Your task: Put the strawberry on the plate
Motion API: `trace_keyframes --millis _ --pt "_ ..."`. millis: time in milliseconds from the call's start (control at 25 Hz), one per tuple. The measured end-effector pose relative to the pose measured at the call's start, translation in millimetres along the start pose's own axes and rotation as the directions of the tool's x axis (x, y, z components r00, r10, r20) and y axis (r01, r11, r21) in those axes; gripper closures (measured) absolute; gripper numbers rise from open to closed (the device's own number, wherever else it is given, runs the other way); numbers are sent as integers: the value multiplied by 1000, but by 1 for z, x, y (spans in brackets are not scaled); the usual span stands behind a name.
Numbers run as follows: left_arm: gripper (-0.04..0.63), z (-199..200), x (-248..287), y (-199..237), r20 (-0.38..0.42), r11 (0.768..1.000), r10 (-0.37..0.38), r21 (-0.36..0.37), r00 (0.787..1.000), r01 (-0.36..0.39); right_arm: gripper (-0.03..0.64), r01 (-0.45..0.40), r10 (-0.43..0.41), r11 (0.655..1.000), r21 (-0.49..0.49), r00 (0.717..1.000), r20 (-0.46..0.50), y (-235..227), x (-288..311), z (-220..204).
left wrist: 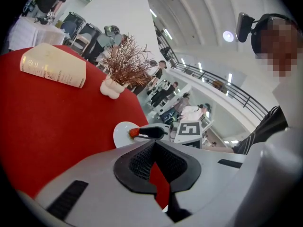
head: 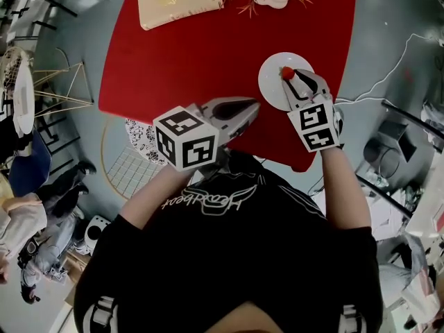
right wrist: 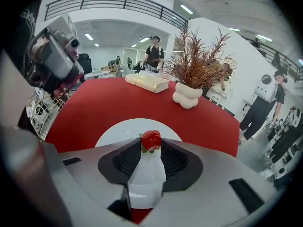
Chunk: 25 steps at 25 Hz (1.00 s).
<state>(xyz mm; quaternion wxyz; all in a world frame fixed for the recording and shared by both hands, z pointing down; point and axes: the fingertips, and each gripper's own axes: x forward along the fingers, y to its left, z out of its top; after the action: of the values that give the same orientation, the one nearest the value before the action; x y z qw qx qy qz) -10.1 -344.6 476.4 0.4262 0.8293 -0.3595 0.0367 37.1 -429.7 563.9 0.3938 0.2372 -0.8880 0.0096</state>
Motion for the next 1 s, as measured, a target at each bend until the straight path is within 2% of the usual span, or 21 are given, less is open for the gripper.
trace_keyframes --millis 240,760,1000 --pt "589 1 0 0 -4 1000 5 11 1000 -5 491 -5 4 1000 -8 1000 -24 1 6 -6" --pt "589 -1 -1 0 -16 1000 12 21 1000 -12 491 -52 52 998 22 999 -2 4 6 -5" --pt "589 -4 0 2 -35 997 40 72 999 -37 491 -68 69 998 12 998 -8 6 6 -5"
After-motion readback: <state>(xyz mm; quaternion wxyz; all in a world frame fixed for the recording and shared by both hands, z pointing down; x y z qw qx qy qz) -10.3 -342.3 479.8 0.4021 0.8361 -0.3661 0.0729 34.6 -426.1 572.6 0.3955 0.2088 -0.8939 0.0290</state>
